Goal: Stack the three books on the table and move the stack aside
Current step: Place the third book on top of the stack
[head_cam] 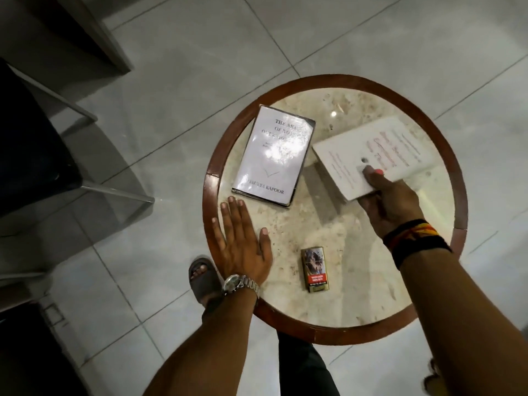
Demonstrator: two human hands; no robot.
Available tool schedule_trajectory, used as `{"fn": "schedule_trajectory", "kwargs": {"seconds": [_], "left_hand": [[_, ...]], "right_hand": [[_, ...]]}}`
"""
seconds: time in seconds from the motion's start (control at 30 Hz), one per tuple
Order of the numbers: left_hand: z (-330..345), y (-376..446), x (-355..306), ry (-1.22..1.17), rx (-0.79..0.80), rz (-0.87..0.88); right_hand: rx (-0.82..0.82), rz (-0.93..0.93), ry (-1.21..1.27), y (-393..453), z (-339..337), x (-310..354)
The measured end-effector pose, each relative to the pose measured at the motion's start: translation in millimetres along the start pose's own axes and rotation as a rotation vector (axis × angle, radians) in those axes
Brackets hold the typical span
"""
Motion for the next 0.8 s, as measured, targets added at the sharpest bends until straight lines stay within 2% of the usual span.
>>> {"fn": "schedule_trajectory", "kwargs": {"seconds": [0.23, 0.4, 0.53, 0.6, 0.73, 0.8], "left_hand": [[6, 1, 3, 0.012, 0.013, -0.001], [8, 1, 3, -0.010, 0.012, 0.002], [9, 1, 4, -0.032, 0.019, 0.017], [4, 1, 6, -0.110, 0.002, 0.013], [-38, 16, 20, -0.423, -0.121, -0.147], [-54, 42, 9, -0.480, -0.063, -0.126]], "right_hand": [[0.113, -0.012, -0.329, -14, 90, -38], [-0.007, 0.044, -0.458, -6, 95, -68], [-0.122, -0.013, -0.640, 8, 86, -69], [-0.176, -0.059, -0.722, 6, 83, -62], [-0.212, -0.068, -0.757, 3, 77, -64], [-0.192, -0.053, -0.722, 10, 74, -72]]}}
Point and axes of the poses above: each hand's wrist, its own y-axis towards the middle knuckle, its own z-axis out of the palm, x = y × z, the point moved 9 cm from there along y, towards the middle knuckle, and after that the axes turned 1 degree about y, right-handed, at the moved point
